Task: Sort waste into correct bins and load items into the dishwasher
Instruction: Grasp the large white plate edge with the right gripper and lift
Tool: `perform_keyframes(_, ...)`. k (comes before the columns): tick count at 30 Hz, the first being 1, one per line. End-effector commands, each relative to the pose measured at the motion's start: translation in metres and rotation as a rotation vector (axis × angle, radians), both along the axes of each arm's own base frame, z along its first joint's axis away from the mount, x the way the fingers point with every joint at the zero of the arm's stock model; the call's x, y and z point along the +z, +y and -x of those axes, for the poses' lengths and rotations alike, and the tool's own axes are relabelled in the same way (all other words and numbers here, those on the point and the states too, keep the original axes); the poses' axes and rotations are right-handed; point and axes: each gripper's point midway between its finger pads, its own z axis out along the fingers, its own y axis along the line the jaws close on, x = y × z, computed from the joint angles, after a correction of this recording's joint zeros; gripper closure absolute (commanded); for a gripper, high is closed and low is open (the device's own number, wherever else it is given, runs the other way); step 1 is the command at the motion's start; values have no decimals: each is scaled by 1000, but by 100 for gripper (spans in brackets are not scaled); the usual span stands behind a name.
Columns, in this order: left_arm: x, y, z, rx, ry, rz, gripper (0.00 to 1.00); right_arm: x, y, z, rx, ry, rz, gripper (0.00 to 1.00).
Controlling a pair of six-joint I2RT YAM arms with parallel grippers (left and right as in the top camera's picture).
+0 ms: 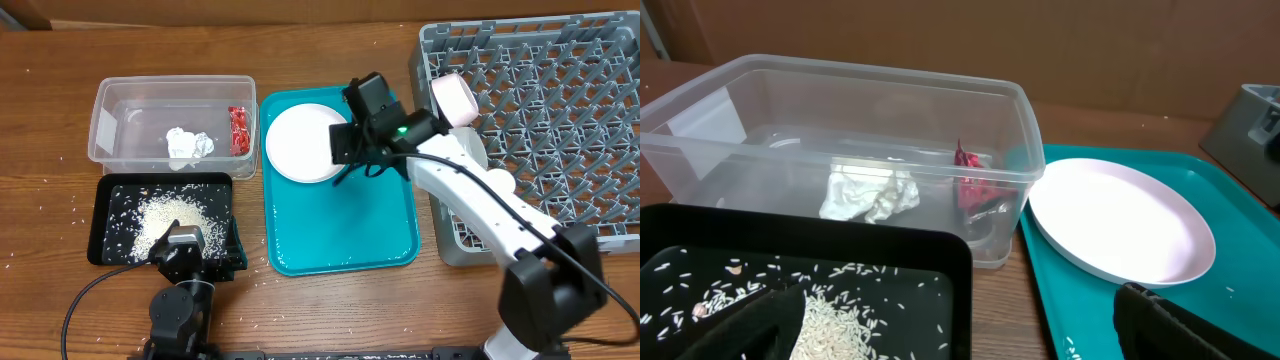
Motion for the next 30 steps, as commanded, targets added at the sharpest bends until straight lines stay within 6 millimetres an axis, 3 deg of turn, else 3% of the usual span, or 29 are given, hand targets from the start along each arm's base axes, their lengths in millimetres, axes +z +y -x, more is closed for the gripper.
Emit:
perform_keyframes(1,1,1,0,5,-9,13,0,-38,-1,3,-128,106,-7,36)
perform_keyframes(9,1,1,0,5,-9,13,0,-88,0,-23,-155,110,-1,41)
perform_keyframes(13,1,1,0,5,-9,13,0,-111,-4,-15,-157,165,38,54)
perform_keyframes(17,1,1,0,5,-9,13,0,-117,-10,-9,-162,197,60,67)
perform_keyframes(20,1,1,0,5,-9,13,0,-118,-14,-4,-167,221,75,89)
perform_keyframes(21,1,1,0,5,-9,13,0,-117,-16,-1,-184,237,79,96)
perform_keyframes(25,1,1,0,5,-9,13,0,-95,-22,-2,-196,221,75,96)
perform_keyframes(28,1,1,0,5,-9,13,0,-54,-29,-13,-212,108,69,96)
perform_keyframes(30,1,1,0,5,-9,13,0,-11,-39,-21,-212,-17,81,96)
